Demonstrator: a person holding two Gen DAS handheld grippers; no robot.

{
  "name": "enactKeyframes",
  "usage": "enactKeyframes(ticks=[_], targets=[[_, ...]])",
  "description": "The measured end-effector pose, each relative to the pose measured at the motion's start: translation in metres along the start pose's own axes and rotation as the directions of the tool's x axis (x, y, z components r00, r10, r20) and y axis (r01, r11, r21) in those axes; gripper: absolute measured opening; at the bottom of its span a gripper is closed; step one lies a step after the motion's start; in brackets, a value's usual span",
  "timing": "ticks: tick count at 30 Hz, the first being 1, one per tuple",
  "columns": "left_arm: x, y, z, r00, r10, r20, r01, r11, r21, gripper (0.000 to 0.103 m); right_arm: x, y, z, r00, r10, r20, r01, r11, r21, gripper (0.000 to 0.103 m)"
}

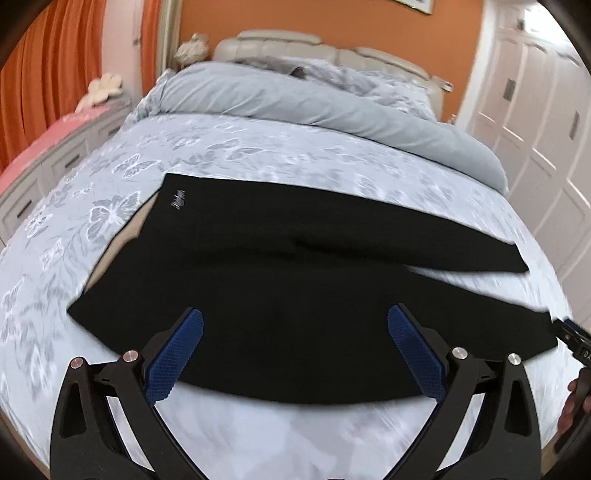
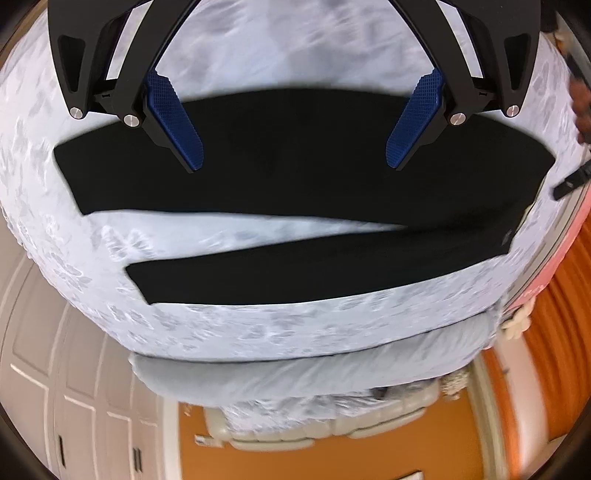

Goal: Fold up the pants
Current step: 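Grasp the waistband corner with the left tool while the right tool grasps the leg hem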

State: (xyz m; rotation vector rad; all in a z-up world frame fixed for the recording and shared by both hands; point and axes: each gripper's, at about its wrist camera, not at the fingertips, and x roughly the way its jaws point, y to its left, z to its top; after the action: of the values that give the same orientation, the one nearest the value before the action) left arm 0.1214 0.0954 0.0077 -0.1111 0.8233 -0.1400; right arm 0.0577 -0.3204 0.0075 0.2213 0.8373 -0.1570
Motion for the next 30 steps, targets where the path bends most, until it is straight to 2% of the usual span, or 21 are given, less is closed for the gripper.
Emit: enactKeyframes(ticks=[3, 6, 10, 12, 14, 16, 18, 21, 24, 25, 26, 28, 29, 30], targets=[[0.038, 0.038, 0.049, 0.998, 0.060, -0.030, -0.061, 0.996, -0.059, 0.098, 0.036, -0.064, 0.034, 0.998, -0.060, -0.037, 0.062, 0.996, 0.066, 0.098], [0.084, 0.074, 0.090, 0.993, 0.102, -0.064, -0.109, 0.987, -0.119, 0.098, 0.079, -0.133, 0.068, 0.990, -0.119, -0.071, 0.130, 0.975, 0.179, 0.098], [0.147, 0.110, 0.128, 0.975, 0.198, -0.103, -0.212, 0.965, -0.157, 0.098, 0.124, -0.195, 0.099, 0.988, -0.127, -0.086, 0.148, 0.935, 0.321, 0.098], [0.183, 0.128, 0.140, 0.969, 0.195, -0.150, -0.219, 0.961, -0.169, 0.098, 0.150, -0.217, 0.116, 0.989, -0.116, -0.091, 0.142, 0.917, 0.372, 0.098], [0.219, 0.142, 0.147, 0.961, 0.186, -0.203, -0.223, 0.959, -0.177, 0.098, 0.174, -0.229, 0.131, 0.989, -0.107, -0.103, 0.139, 0.911, 0.389, 0.098], [0.240, 0.150, 0.150, 0.950, 0.215, -0.224, -0.258, 0.949, -0.182, 0.098, 0.199, -0.236, 0.144, 0.987, -0.101, -0.124, 0.142, 0.912, 0.385, 0.098], [0.262, 0.160, 0.149, 0.943, 0.210, -0.257, -0.266, 0.941, -0.209, 0.098, 0.220, -0.237, 0.154, 0.983, -0.117, -0.140, 0.162, 0.913, 0.373, 0.098], [0.273, 0.157, 0.153, 0.945, 0.252, -0.210, -0.292, 0.937, -0.192, 0.098, 0.250, -0.241, 0.166, 0.977, -0.134, -0.165, 0.185, 0.918, 0.352, 0.098], [0.282, 0.153, 0.158, 0.941, 0.269, -0.204, -0.303, 0.939, -0.162, 0.096, 0.265, -0.245, 0.168, 0.974, -0.149, -0.171, 0.202, 0.913, 0.354, 0.097], [0.281, 0.150, 0.160, 0.945, 0.270, -0.182, -0.299, 0.942, -0.153, 0.076, 0.265, -0.241, 0.167, 0.977, -0.163, -0.139, 0.202, 0.915, 0.348, 0.087], [0.280, 0.148, 0.161, 0.948, 0.268, -0.170, -0.294, 0.944, -0.152, 0.039, 0.263, -0.237, 0.166, 0.981, -0.160, -0.109, 0.188, 0.924, 0.333, 0.073], [0.278, 0.149, 0.167, 0.963, 0.204, -0.175, -0.237, 0.953, -0.190, 0.016, 0.265, -0.227, 0.166, 0.976, -0.185, -0.113, 0.210, 0.939, 0.272, 0.026], [0.271, 0.148, 0.169, 0.967, 0.200, -0.160, -0.229, 0.954, -0.195, 0.012, 0.261, -0.226, 0.166, 0.980, -0.172, -0.103, 0.194, 0.946, 0.260, 0.013], [0.266, 0.147, 0.172, 0.969, 0.201, -0.145, -0.227, 0.955, -0.193, 0.011, 0.253, -0.226, 0.167, 0.987, -0.138, -0.084, 0.155, 0.950, 0.271, 0.011]])
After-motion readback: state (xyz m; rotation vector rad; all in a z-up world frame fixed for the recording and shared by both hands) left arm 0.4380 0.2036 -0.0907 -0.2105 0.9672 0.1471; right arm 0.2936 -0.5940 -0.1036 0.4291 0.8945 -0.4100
